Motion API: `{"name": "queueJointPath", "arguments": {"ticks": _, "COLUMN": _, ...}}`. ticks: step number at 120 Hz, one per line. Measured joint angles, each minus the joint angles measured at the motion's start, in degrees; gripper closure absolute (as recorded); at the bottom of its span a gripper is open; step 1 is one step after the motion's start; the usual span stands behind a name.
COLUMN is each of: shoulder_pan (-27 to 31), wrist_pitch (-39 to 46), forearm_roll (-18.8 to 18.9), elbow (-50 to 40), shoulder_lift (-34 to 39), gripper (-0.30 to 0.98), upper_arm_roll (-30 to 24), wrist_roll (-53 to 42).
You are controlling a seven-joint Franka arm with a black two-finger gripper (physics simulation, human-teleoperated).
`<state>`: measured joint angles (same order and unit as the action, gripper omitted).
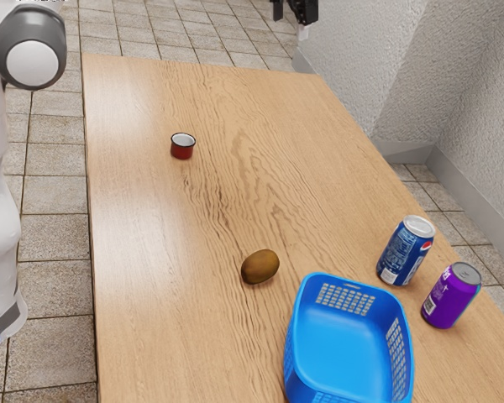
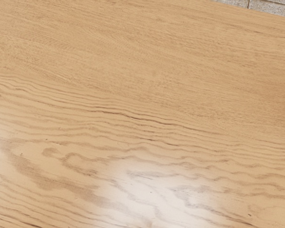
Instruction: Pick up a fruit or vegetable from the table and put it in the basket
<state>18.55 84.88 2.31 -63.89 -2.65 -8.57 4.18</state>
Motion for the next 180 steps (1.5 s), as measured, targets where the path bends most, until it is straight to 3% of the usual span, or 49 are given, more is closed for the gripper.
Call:
{"name": "queueJointPath", "arguments": {"ticks": 6, "shoulder_pan": -4.0, "wrist_pitch": 0.3, "forearm_roll": 0.5, "elbow": -0.1, "shoulder_lift": -2.4, "gripper": 0.00, "upper_arm_roll": -0.1, "wrist_roll": 0.1}}
{"name": "queueJointPath", "arguments": {"ticks": 17, "shoulder_pan": -18.1, "wrist_pitch": 0.7, "forearm_roll": 1.0, "elbow": -0.2, "shoulder_lift": -5.3, "gripper": 0.00, "upper_arm_roll": -0.2, "wrist_roll": 0.3}}
{"name": "queueJointPath", "arguments": {"ticks": 23, "shoulder_pan": -20.9, "wrist_pitch": 0.8, "forearm_roll": 1.2, "elbow": -0.4, "shoulder_lift": -7.1, "gripper": 0.01, "upper_arm_roll": -0.2, "wrist_roll": 0.4}}
{"name": "queueJointPath", "arguments": {"ticks": 58, "shoulder_pan": -19.7, "wrist_pitch": 1.2, "forearm_roll": 1.5, "elbow": -1.0, "shoulder_lift": -10.1, "gripper": 0.00, "upper_arm_roll": 0.3, "wrist_roll": 0.9}}
{"name": "queueJointPath", "arguments": {"ticks": 71, "shoulder_pan": -20.0, "wrist_pitch": 3.1, "forearm_roll": 1.2, "elbow": -8.5, "shoulder_lift": -7.9, "gripper": 0.00, "upper_arm_roll": 0.2, "wrist_roll": 1.3}}
{"name": "queueJointPath", "arguments": {"ticks": 84, "shoulder_pan": -20.0, "wrist_pitch": 8.8, "forearm_roll": 0.6, "elbow": -23.0, "shoulder_lift": -3.3, "gripper": 0.00, "upper_arm_roll": 0.2, "wrist_roll": 1.7}}
{"name": "queueJointPath", "arguments": {"ticks": 102, "shoulder_pan": -20.0, "wrist_pitch": 18.8, "forearm_roll": -3.4, "elbow": -38.7, "shoulder_lift": 1.1, "gripper": 0.00, "upper_arm_roll": 0.9, "wrist_roll": 2.1}}
{"name": "queueJointPath", "arguments": {"ticks": 130, "shoulder_pan": -17.3, "wrist_pitch": 28.4, "forearm_roll": -6.5, "elbow": -47.6, "shoulder_lift": 6.4, "gripper": 0.00, "upper_arm_roll": -1.7, "wrist_roll": 2.6}}
{"name": "queueJointPath", "arguments": {"ticks": 149, "shoulder_pan": -20.8, "wrist_pitch": 31.1, "forearm_roll": -7.7, "elbow": -53.2, "shoulder_lift": 9.7, "gripper": 0.00, "upper_arm_roll": -3.5, "wrist_roll": 3.3}}
{"name": "queueJointPath", "arguments": {"ticks": 180, "shoulder_pan": -20.4, "wrist_pitch": 33.8, "forearm_roll": -9.7, "elbow": -59.8, "shoulder_lift": 13.3, "gripper": 0.00, "upper_arm_roll": -3.9, "wrist_roll": 5.5}}
